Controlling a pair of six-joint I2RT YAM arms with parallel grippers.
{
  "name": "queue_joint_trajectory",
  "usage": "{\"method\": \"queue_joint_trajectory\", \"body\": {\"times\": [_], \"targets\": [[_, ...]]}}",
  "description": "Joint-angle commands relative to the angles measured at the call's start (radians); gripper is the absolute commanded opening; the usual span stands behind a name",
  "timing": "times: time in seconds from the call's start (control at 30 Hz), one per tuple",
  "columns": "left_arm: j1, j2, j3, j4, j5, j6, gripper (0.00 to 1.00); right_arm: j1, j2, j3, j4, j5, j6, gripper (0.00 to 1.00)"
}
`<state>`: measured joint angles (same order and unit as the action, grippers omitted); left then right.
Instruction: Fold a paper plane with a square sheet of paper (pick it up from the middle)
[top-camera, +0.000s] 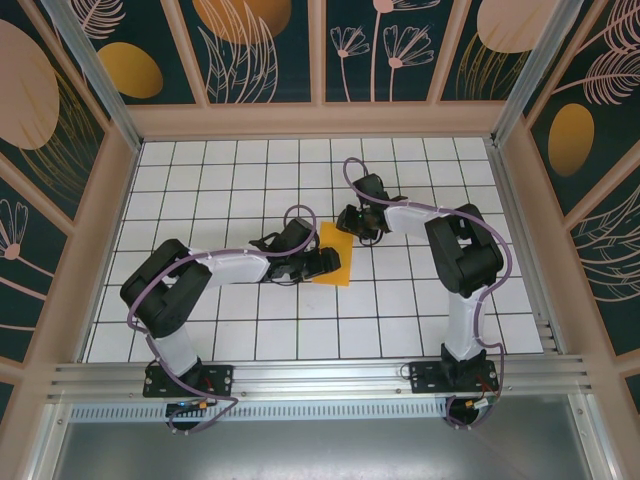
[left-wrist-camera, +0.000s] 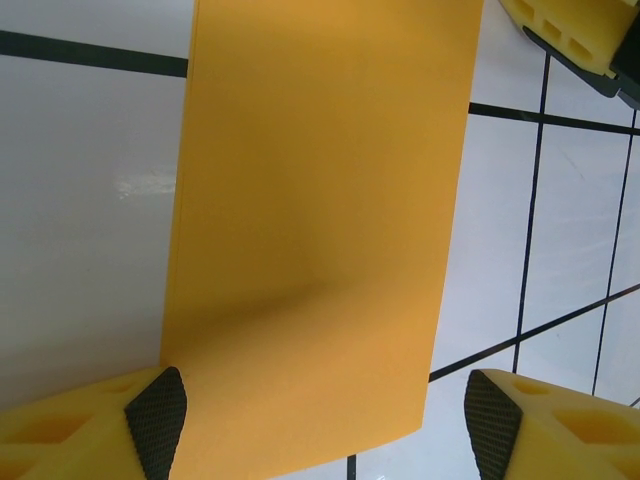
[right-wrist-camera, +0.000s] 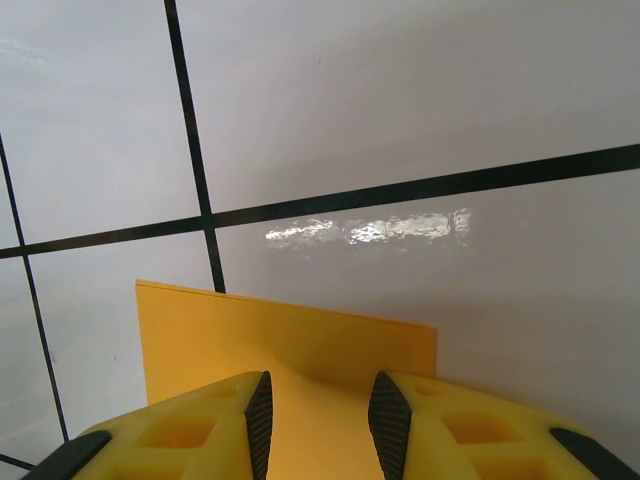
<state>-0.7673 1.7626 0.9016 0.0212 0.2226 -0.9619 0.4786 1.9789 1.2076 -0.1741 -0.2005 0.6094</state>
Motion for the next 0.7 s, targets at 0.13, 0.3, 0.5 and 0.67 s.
{"method": "queue_joint_trajectory", "body": {"times": [0.13, 0.3, 0.5, 0.67], "targets": [[-0.018, 0.024, 0.034, -0.069, -0.008, 0.027, 0.75, -0.025, 0.058, -0.058, -0.064, 0.068, -0.005, 0.38], [-0.018, 0.044, 0.059, -0.051, -0.021, 0.03, 0.7, -0.026, 0.048, -0.066, -0.052, 0.037, -0.019, 0.36], [-0.017, -0.014, 0.029, 0.001, -0.049, 0.037, 0.62, -0.023, -0.059, -0.017, -0.051, 0.014, -0.09, 0.37], [0.004, -0.092, -0.007, 0.02, -0.069, 0.042, 0.62, -0.001, -0.171, -0.008, -0.074, 0.043, -0.134, 0.44]]}}
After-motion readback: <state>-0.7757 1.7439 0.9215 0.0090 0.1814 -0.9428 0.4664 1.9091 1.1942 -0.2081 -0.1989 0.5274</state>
